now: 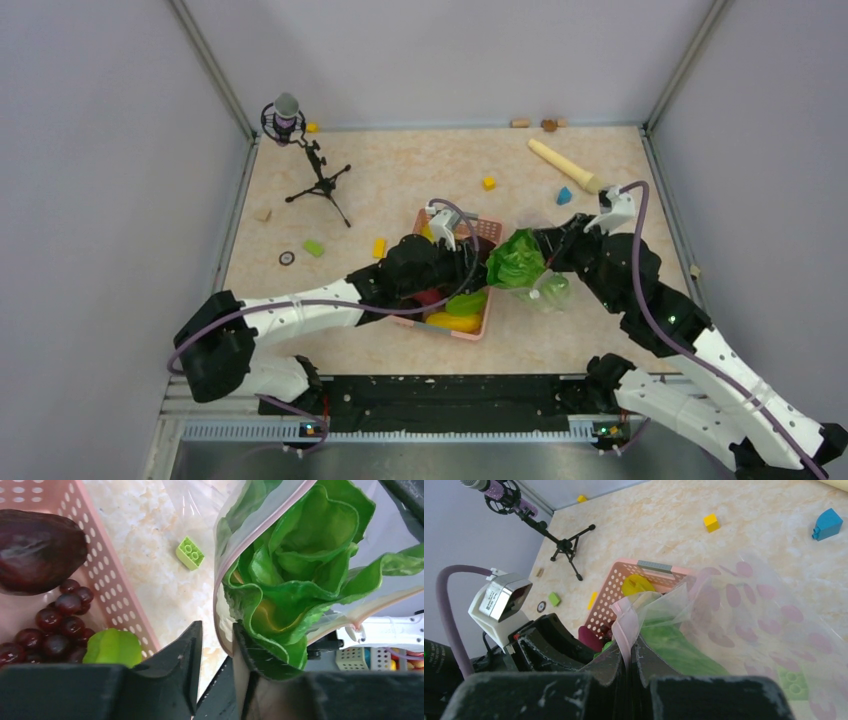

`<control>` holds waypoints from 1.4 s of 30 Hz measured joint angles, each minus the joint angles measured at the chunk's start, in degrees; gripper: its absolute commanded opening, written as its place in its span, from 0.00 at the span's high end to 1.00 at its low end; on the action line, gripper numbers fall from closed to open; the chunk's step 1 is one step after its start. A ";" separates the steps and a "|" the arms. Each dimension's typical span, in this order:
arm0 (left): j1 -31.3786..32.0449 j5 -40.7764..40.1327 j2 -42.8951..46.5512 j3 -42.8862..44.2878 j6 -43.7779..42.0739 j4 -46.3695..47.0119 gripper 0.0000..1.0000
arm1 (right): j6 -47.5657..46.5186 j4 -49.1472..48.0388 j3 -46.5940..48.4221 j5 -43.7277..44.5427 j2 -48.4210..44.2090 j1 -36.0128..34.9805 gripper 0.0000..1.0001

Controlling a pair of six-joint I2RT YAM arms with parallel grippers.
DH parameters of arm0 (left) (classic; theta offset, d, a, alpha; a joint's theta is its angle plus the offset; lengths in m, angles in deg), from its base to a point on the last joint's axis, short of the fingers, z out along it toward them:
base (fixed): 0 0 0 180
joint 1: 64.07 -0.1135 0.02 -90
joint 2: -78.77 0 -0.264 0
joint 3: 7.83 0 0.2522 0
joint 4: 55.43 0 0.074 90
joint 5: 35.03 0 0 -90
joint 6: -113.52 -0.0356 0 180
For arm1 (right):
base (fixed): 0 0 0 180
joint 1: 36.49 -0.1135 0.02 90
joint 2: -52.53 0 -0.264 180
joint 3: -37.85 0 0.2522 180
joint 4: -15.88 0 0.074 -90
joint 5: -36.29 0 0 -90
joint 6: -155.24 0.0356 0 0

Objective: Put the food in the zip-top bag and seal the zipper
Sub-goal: Adjust the zipper food storage bag at the center of the board.

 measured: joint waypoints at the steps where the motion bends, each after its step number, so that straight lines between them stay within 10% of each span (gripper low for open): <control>1: 0.00 0.76 -0.35 0.02 0.07 0.57 0.77 | 0.02 -0.02 0.00 -0.09 -0.26 0.00 1.00; 4: 0.00 2.34 -1.53 0.70 0.61 1.53 1.00 | 0.02 -0.02 0.00 -0.26 -0.66 0.00 1.00; 42: 0.00 -3.82 -1.14 27.65 -20.48 -21.81 1.00 | -1.09 37.53 24.55 16.68 13.70 0.00 0.89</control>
